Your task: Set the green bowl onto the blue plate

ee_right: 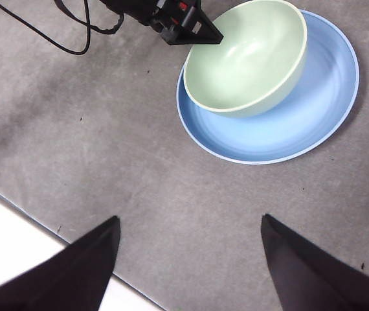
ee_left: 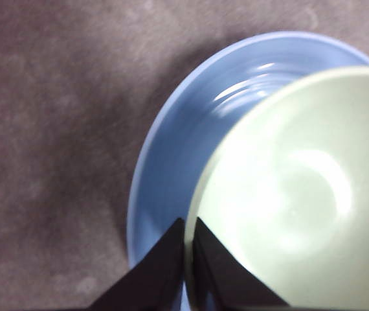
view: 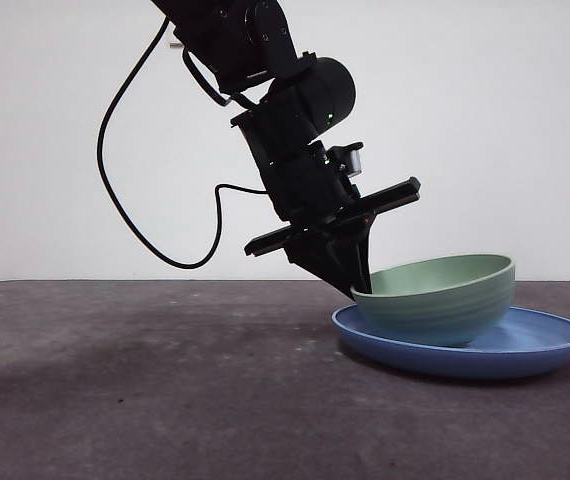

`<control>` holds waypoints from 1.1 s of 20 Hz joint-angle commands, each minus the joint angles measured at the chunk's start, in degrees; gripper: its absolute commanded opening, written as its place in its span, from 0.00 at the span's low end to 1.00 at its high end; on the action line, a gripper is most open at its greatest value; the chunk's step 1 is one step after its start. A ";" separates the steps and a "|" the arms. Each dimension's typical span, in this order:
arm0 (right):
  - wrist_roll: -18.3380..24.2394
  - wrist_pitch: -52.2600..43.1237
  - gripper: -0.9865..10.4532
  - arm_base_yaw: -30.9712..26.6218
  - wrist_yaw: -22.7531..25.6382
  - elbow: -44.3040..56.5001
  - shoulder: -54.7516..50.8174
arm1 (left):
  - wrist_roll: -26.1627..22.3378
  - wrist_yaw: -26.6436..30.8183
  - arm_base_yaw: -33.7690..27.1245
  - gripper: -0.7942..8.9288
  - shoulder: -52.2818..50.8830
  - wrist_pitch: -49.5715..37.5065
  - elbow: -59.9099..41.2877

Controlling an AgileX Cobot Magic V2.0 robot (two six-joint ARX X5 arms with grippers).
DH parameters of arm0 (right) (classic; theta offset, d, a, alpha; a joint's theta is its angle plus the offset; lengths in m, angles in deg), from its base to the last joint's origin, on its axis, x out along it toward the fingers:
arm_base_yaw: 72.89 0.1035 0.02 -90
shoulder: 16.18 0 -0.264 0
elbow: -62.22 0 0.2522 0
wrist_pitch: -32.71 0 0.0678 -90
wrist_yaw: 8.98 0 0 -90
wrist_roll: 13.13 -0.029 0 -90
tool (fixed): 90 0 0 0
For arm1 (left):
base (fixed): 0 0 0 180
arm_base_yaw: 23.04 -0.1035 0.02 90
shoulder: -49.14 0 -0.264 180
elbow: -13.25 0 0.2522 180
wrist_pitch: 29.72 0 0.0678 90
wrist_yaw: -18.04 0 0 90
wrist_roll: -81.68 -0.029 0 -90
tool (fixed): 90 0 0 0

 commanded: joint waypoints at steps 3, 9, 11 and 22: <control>-0.57 -0.39 0.39 0.20 -0.07 -1.14 0.31 | 0.31 0.09 0.96 0.12 1.38 0.28 1.62; -0.57 -0.42 0.39 0.20 -0.07 -1.14 0.31 | 0.33 -1.25 1.22 0.30 1.38 0.26 1.62; -0.57 -0.42 0.39 0.20 -0.07 -1.14 0.31 | 0.33 -1.66 1.20 0.34 1.38 0.33 1.62; -0.57 -0.44 0.39 0.20 -0.04 -1.14 0.31 | -2.27 -1.84 -0.70 0.34 -11.78 4.83 1.64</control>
